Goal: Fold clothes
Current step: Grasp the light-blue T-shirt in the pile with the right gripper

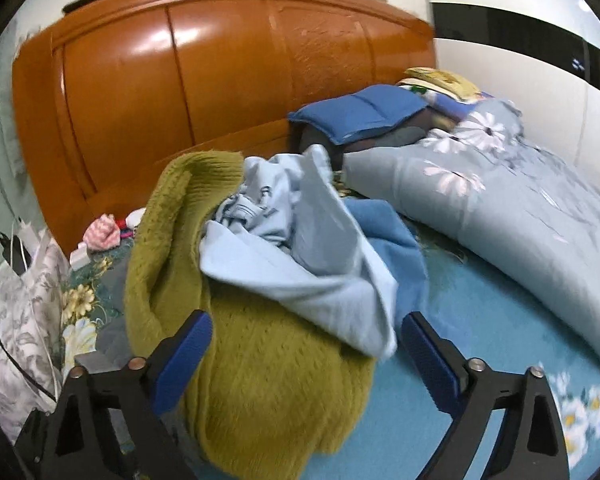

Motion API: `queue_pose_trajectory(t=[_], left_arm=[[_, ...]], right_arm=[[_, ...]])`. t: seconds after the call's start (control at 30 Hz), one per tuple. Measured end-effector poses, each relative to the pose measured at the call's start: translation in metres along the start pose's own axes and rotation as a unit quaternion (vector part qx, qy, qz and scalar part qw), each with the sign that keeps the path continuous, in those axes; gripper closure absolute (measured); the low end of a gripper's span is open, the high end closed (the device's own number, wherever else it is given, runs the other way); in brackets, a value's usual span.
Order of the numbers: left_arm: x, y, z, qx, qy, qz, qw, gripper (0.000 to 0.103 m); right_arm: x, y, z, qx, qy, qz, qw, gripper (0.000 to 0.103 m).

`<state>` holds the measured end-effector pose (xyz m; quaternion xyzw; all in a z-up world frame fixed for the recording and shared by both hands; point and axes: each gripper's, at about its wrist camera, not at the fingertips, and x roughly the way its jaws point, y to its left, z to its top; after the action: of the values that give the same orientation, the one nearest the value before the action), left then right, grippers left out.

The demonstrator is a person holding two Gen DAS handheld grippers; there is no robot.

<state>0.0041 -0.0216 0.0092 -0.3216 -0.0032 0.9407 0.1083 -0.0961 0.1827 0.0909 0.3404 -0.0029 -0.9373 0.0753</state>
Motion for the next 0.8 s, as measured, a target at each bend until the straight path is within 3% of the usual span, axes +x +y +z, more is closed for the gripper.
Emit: queue_pose_trajectory(t=[0.17, 0.33, 0.47, 0.63, 0.8], left_arm=[[0.002, 0.002, 0.0, 0.005, -0.007, -0.01, 0.9999, 0.007], [0.01, 0.006, -0.002, 0.0, -0.001, -0.013, 0.9999, 0.007], [0.018, 0.01, -0.007, -0.009, 0.009, -0.016, 0.9998, 0.007], [0.019, 0.015, -0.009, -0.018, 0.016, -0.021, 0.9995, 0.007], [0.009, 0.019, -0.005, -0.021, 0.015, -0.019, 0.9995, 0.007]], right_arm=[[0.025, 0.032, 0.009, -0.067, 0.01, 0.021, 0.997, 0.011], [0.061, 0.057, 0.013, -0.112, 0.043, -0.006, 0.993, 0.039], [0.081, 0.058, 0.016, -0.096, 0.057, -0.024, 0.993, 0.054], [0.077, 0.044, 0.018, -0.047, 0.058, -0.003, 0.997, 0.09], [0.025, 0.023, 0.042, 0.011, -0.016, 0.02, 1.0, 0.096]])
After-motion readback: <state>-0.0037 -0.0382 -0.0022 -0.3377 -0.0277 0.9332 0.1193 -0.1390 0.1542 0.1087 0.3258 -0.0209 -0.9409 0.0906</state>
